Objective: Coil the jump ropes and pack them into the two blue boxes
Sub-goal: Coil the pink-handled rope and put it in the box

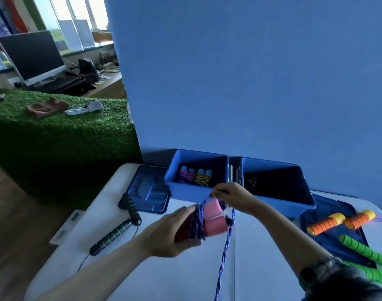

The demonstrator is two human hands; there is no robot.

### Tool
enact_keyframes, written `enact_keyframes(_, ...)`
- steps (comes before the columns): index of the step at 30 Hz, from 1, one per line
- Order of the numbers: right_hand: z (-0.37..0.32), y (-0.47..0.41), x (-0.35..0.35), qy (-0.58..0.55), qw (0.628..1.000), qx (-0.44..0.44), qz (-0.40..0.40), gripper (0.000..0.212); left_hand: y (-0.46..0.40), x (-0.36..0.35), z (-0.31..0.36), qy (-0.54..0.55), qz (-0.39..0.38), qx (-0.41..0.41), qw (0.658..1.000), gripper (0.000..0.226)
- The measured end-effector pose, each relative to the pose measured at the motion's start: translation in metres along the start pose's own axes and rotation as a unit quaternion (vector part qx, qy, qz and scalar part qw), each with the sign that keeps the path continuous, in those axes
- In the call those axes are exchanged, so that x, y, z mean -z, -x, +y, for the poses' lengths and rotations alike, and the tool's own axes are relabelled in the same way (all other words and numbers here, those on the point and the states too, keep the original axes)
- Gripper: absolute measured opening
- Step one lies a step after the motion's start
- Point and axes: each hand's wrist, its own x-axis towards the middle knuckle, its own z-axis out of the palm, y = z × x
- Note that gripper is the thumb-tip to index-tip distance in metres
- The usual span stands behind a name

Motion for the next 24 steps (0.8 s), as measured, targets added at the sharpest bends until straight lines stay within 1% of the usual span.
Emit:
enact_keyframes(2, 0.002, 0.004, -0.007, -0.088, 0.995, -0.034, 0.018, 0.024, -0.005, 0.003, -0.001, 0.039, 0.070, -0.009, 0.997, 0.077)
enact_keyframes(4, 0.000, 0.008, -0.023, -0.158, 0.985, -0.070, 0.009, 0.032, -0.014, 0.011, -0.001, 0.057, 0.128, 0.001, 0.990, 0.072)
enact_keyframes(7, -0.002, 0.015, -0.049, -0.235, 0.969, -0.073, -0.012, 0.038, -0.026, 0.021, -0.003, 0.109, 0.205, 0.026, 0.972, 0.061)
enact_keyframes(9, 0.001, 0.021, -0.063, -0.265, 0.960, -0.085, -0.020, 0.039, -0.033, 0.028, -0.009, 0.111, 0.261, 0.050, 0.958, 0.060)
enact_keyframes(10, 0.002, 0.026, -0.070, -0.270, 0.957, -0.100, -0.027, 0.039, -0.037, 0.032, -0.015, 0.109, 0.289, 0.070, 0.949, 0.062)
enact_keyframes(12, 0.001, 0.037, -0.082, -0.236, 0.962, -0.128, -0.043, 0.040, -0.044, 0.042, -0.027, 0.120, 0.340, 0.135, 0.923, 0.067)
enact_keyframes(14, -0.003, 0.049, -0.089, -0.136, 0.981, -0.129, -0.045, 0.036, -0.048, 0.051, -0.044, 0.119, 0.370, 0.220, 0.895, 0.072)
enact_keyframes(15, -0.005, 0.055, -0.090, -0.069, 0.991, -0.111, -0.039, 0.032, -0.047, 0.053, -0.054, 0.104, 0.362, 0.256, 0.890, 0.073)
enact_keyframes(17, -0.011, 0.064, -0.090, 0.040, 0.997, -0.053, -0.026, 0.025, -0.040, 0.054, -0.073, 0.028, 0.304, 0.284, 0.909, 0.070)
enact_keyframes(19, -0.023, 0.070, -0.083, 0.092, 0.996, -0.012, -0.011, 0.024, -0.030, 0.047, -0.087, -0.046, 0.237, 0.283, 0.928, 0.072)
enact_keyframes(22, -0.041, 0.069, -0.068, 0.175, 0.983, 0.047, 0.010, 0.029, -0.019, 0.031, -0.092, -0.073, 0.136, 0.291, 0.944, 0.075)
enact_keyframes(24, -0.047, 0.064, -0.056, 0.202, 0.976, 0.073, 0.022, 0.027, -0.011, 0.015, -0.088, -0.114, 0.063, 0.256, 0.958, 0.074)
